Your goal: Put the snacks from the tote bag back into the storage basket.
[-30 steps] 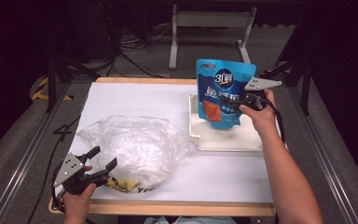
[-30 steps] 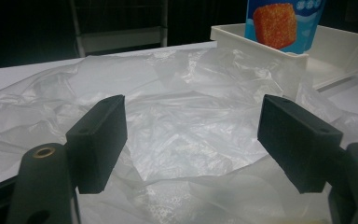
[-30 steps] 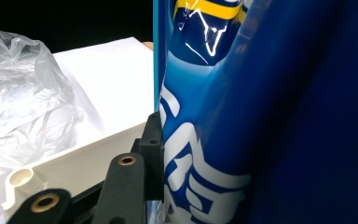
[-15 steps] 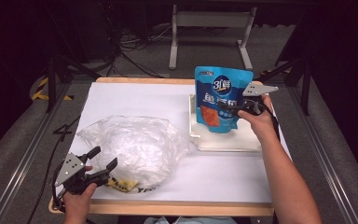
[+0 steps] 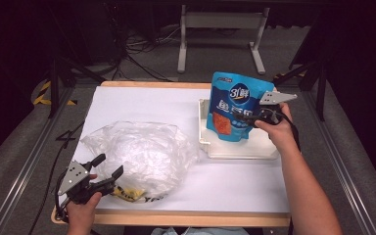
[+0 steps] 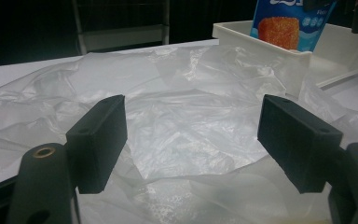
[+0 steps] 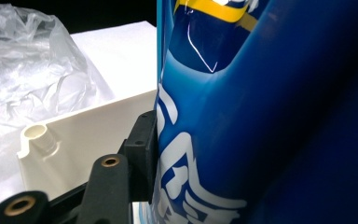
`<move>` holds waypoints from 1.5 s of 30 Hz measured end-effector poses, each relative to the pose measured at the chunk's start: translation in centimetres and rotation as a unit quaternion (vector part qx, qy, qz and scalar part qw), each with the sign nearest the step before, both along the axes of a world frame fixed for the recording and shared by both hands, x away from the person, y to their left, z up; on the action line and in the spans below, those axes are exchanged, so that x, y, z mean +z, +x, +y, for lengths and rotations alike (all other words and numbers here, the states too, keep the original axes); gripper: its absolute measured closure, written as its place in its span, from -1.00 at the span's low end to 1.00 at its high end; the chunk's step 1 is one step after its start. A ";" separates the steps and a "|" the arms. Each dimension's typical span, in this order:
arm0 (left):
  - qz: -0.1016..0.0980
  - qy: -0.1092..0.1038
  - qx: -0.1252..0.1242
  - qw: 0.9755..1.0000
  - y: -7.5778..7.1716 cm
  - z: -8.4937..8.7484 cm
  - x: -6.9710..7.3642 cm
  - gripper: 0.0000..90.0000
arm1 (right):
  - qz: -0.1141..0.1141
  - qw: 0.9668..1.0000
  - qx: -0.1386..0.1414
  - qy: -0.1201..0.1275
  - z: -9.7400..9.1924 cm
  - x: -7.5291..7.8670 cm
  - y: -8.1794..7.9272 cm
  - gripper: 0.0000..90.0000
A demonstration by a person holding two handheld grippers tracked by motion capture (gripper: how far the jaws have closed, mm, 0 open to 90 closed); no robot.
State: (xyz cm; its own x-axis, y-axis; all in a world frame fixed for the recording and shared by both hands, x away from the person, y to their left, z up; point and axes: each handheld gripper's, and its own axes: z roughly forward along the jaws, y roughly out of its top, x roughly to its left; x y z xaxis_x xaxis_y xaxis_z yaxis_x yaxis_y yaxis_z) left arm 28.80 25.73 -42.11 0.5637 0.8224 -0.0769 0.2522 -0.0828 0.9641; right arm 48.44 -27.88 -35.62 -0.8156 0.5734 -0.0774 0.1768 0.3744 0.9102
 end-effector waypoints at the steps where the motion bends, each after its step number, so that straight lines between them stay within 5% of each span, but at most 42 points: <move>1: 0.000 0.000 0.000 1.000 0.0 0.0 0.0 -0.45 | 0.000 1.000 0.001 -0.004 -0.1 0.0 -0.1 0.14; 9: -0.001 0.000 0.000 1.000 0.0 0.0 0.0 -0.45 | -0.016 0.999 0.019 -0.044 -0.1 0.4 -0.1 0.19; 16: 0.001 0.000 0.000 1.000 0.0 0.1 0.0 -0.45 | -0.007 0.999 0.017 -0.048 -0.2 0.6 0.0 0.05; 23: 0.001 0.001 0.001 1.000 0.0 0.1 0.0 -0.45 | 0.004 0.999 -0.026 -0.045 -1.0 0.9 -0.9 -0.37; 25: 0.001 0.001 0.000 1.000 0.0 0.1 0.0 -0.45 | 0.003 0.998 -0.045 -0.053 -1.4 1.1 -1.3 -0.43; 29: 0.004 0.003 0.000 1.000 0.0 0.0 0.0 -0.45 | -0.006 0.996 -0.087 -0.031 -2.6 1.9 -2.7 -0.44; 32: 0.004 0.004 -0.001 1.000 0.0 0.0 0.0 -0.45 | -0.005 0.994 -0.112 -0.017 -3.2 2.5 -3.9 -0.36; 36: 0.004 0.003 -0.001 1.000 0.0 -0.1 0.0 -0.45 | 0.009 0.986 -0.164 -0.001 -3.5 3.2 -5.8 -0.22; 40: 0.002 0.001 -0.001 1.000 0.0 -0.2 -0.1 -0.45 | 0.009 0.983 -0.182 0.000 -3.5 3.3 -7.1 -0.08; 42: 0.001 0.002 -0.002 1.000 0.0 -0.2 -0.1 -0.45 | 0.011 0.980 -0.199 -0.001 -3.4 3.1 -8.2 0.23; 45: 0.002 0.003 -0.002 1.000 -0.1 -0.2 0.0 -0.45 | 0.017 0.978 -0.206 0.022 -3.5 2.8 -8.7 0.37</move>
State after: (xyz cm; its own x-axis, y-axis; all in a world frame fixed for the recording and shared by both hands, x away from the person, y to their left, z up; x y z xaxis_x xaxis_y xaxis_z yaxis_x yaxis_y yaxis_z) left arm 28.71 25.52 -42.10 0.5670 0.8204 -0.0742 0.2562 -0.0900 0.9624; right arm 39.69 -31.36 -32.82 -0.5166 0.8559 -0.0218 0.3346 0.2252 0.9151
